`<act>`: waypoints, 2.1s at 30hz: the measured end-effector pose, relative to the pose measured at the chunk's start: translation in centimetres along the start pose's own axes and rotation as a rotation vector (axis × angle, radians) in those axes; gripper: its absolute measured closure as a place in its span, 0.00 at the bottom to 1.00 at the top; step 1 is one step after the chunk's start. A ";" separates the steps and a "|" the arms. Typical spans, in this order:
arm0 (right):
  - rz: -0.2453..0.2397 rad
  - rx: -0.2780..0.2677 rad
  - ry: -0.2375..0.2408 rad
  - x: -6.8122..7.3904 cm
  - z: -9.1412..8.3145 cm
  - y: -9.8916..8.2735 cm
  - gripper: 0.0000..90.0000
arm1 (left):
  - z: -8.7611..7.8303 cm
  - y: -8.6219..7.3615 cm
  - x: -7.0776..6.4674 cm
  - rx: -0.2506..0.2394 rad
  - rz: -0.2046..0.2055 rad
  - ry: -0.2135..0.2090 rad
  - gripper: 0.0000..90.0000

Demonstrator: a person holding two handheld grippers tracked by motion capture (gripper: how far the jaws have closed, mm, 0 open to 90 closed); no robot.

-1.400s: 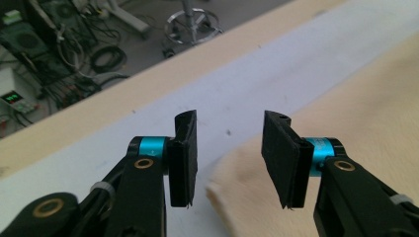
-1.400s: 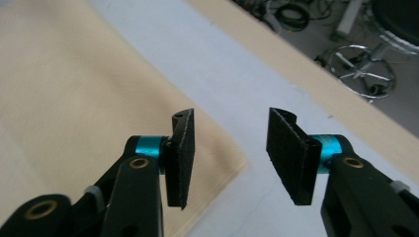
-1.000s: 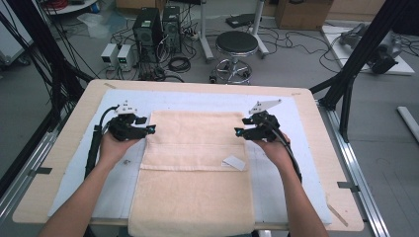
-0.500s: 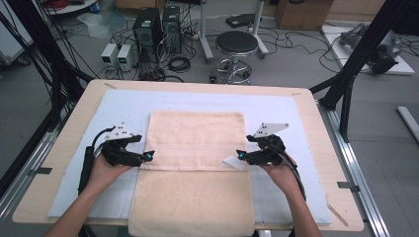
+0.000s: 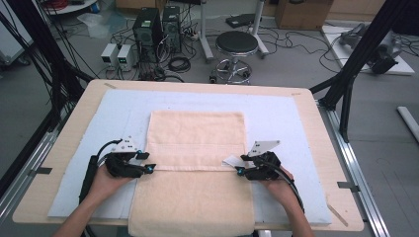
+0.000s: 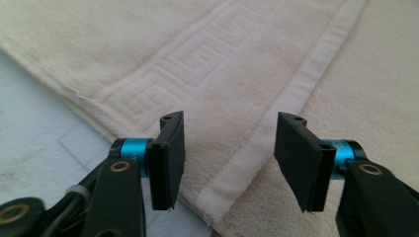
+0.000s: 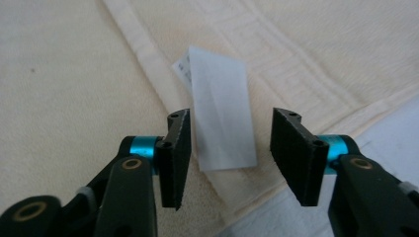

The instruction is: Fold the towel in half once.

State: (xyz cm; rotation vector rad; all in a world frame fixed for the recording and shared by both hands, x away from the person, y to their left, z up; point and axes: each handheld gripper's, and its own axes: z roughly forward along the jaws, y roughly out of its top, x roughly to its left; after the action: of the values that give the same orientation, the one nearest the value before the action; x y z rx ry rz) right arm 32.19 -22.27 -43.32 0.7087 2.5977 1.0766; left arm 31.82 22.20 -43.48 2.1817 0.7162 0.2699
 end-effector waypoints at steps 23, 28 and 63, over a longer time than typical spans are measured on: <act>-0.024 -0.029 0.026 -0.5 -1.4 1.7 0.93 | -1.1 1.4 -0.6 -0.037 0.060 0.070 0.94; -0.045 -0.063 0.027 0.0 -3.1 2.7 0.93 | -2.9 2.2 -0.9 -0.091 0.062 0.062 0.94; -0.125 -0.097 0.164 9.3 -8.5 -1.0 0.64 | -9.1 -2.9 -9.4 -0.112 0.076 -0.038 0.55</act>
State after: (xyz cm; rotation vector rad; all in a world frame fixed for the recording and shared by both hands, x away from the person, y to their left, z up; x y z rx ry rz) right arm 20.61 -23.13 -38.43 0.4471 2.6611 1.2598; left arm 19.26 24.08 -39.36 2.1046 0.5846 0.2997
